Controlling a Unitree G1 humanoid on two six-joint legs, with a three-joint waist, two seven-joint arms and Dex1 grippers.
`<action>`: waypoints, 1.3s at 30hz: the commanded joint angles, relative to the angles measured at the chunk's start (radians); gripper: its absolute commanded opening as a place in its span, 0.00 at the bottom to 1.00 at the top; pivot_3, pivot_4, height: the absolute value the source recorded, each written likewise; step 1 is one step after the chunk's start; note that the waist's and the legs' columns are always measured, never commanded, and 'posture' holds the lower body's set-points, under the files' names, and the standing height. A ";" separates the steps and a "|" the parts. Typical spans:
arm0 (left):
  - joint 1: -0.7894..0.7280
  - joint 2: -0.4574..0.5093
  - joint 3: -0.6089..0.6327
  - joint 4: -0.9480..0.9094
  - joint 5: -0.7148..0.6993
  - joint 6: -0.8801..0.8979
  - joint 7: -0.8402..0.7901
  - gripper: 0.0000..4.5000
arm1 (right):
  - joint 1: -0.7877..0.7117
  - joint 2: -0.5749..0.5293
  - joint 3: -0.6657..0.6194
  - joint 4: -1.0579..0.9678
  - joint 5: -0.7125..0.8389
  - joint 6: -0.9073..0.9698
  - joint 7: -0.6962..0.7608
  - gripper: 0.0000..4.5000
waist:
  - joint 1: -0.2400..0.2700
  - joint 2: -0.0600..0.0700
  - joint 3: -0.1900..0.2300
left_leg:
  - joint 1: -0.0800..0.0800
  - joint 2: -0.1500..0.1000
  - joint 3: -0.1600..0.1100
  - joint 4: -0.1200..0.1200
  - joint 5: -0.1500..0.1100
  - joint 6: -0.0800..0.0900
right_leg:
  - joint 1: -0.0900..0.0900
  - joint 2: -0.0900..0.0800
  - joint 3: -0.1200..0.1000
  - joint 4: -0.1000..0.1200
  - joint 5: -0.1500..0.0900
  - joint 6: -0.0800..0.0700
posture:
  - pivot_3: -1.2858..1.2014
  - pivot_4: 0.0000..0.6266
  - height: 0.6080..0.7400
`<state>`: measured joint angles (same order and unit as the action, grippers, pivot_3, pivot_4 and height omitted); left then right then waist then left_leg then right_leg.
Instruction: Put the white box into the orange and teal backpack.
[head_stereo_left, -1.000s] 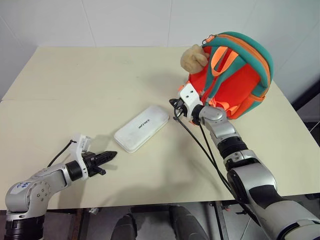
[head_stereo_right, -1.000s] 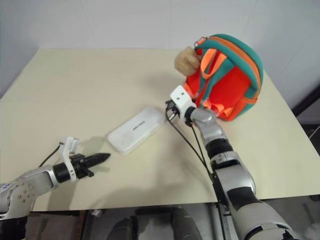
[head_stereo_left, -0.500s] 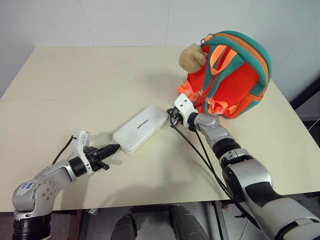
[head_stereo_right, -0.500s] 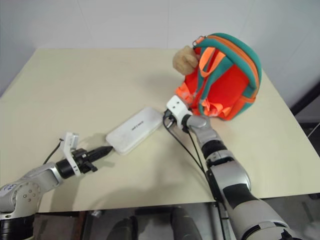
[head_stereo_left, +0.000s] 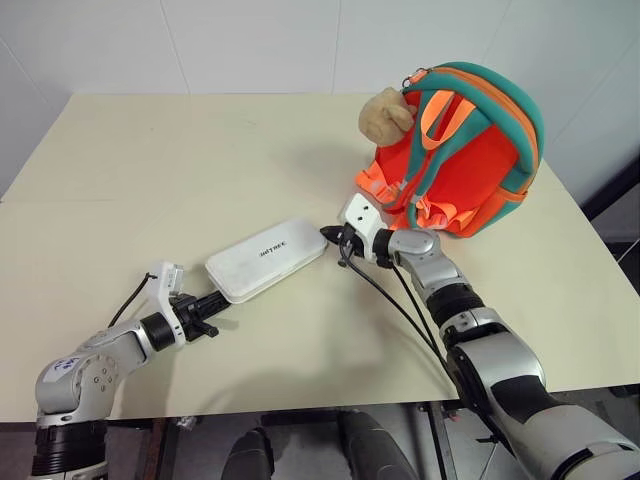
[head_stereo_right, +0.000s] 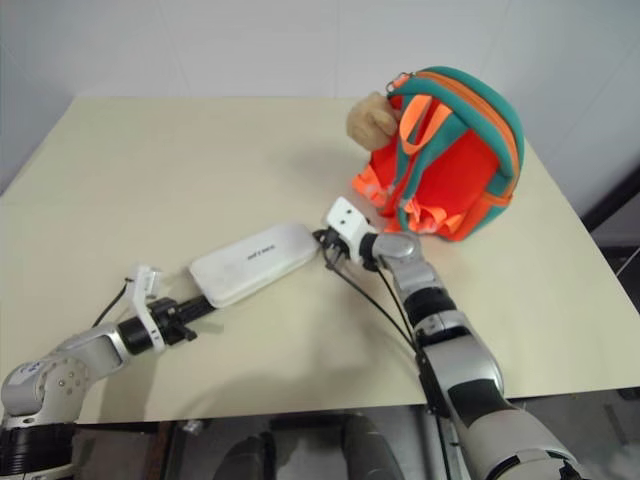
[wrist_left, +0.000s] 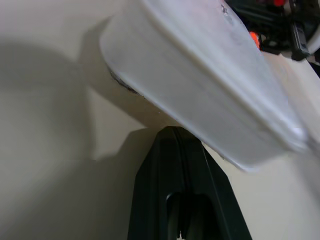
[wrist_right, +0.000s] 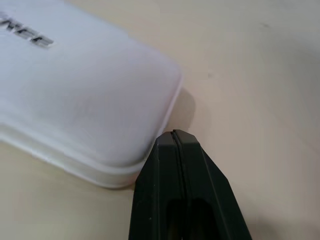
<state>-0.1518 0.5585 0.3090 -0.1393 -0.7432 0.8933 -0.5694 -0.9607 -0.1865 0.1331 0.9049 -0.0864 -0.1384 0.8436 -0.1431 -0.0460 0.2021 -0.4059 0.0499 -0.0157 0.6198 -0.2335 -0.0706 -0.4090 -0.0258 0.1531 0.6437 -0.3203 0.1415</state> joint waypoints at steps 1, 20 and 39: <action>-0.009 0.014 -0.002 -0.025 -0.007 -0.007 -0.024 0.00 | 0.057 -0.021 0.027 -0.156 0.025 0.055 0.072 0.01 | 0.001 0.000 0.000 | 0.000 0.000 0.000 0.000 0.000 0.000 | 0.000 0.000 0.000 0.000 0.000 0.000 | 0.52 0.24 1.00; 0.122 0.250 0.135 -0.018 0.003 0.056 -0.090 0.00 | 0.170 -0.069 0.063 -0.410 0.049 0.204 0.103 0.01 | 0.003 0.000 0.000 | 0.000 0.000 0.000 -0.001 0.000 0.000 | 0.000 0.000 0.000 -0.001 -0.001 -0.001 | 0.52 0.24 1.00; 0.141 0.147 0.189 -0.039 -0.105 0.057 -0.106 0.00 | 0.045 -0.021 0.049 -0.171 0.021 0.087 -0.079 0.01 | 0.002 0.000 0.000 | 0.000 0.000 0.001 -0.006 0.000 0.000 | -0.002 -0.001 -0.001 -0.003 -0.002 -0.003 | 0.52 0.24 1.00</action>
<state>-0.0152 0.7082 0.4906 -0.1746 -0.8406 0.9625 -0.6688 -0.8940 -0.2147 0.1909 0.7438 -0.0772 -0.0245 0.7678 -0.1411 -0.0459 0.2023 -0.4055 0.0503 -0.0151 0.6141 -0.2335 -0.0707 -0.4106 -0.0264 0.1524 0.6412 -0.3219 0.1385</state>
